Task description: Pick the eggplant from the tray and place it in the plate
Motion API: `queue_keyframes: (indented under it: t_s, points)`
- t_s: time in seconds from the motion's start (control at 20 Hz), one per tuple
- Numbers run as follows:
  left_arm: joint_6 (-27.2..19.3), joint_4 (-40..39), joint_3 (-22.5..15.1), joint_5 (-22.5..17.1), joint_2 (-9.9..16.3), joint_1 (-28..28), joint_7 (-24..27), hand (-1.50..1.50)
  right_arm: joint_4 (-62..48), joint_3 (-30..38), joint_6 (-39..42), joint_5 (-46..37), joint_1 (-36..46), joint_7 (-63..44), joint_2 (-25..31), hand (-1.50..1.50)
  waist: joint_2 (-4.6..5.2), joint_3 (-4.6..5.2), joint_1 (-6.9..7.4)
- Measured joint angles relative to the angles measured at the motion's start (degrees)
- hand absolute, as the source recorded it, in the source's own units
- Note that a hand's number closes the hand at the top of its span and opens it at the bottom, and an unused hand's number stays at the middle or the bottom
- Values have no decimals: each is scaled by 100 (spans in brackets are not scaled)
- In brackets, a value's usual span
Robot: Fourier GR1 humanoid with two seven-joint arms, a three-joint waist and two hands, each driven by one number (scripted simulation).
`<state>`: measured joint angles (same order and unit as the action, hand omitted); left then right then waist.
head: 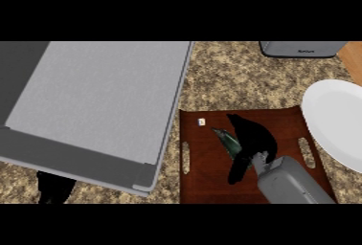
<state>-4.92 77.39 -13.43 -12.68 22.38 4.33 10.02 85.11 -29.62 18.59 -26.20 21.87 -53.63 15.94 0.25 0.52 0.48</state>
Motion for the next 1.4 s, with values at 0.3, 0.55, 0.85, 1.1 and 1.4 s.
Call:
queue_keyframes:
  t_s: [0.3, 0.55, 0.85, 1.1, 1.4]
  points:
    - [-4, -40, 9, 84, -106, -34, 4, 0, -506, -49, -19, -335, 22, 120, -110, -150, 5, -1, 8]
    - [54, -165, 64, 126, -162, -85, 64, 0, -1012, -10, -61, -560, 91, 294, -205, -150, 6, -5, 12]
    - [77, -210, 82, 184, -188, -118, 6, 0, -1393, 93, -79, -620, 164, 880, -215, 150, -37, 45, 1]
    - [132, -96, 95, 160, -180, -84, -113, 0, -1506, 113, -190, -769, 146, 1258, -195, 150, -69, 70, -2]
    - [111, -141, 173, 189, -184, 4, 29, 0, -1266, 162, -669, -1070, -135, 1897, 210, 150, -83, 39, -90]
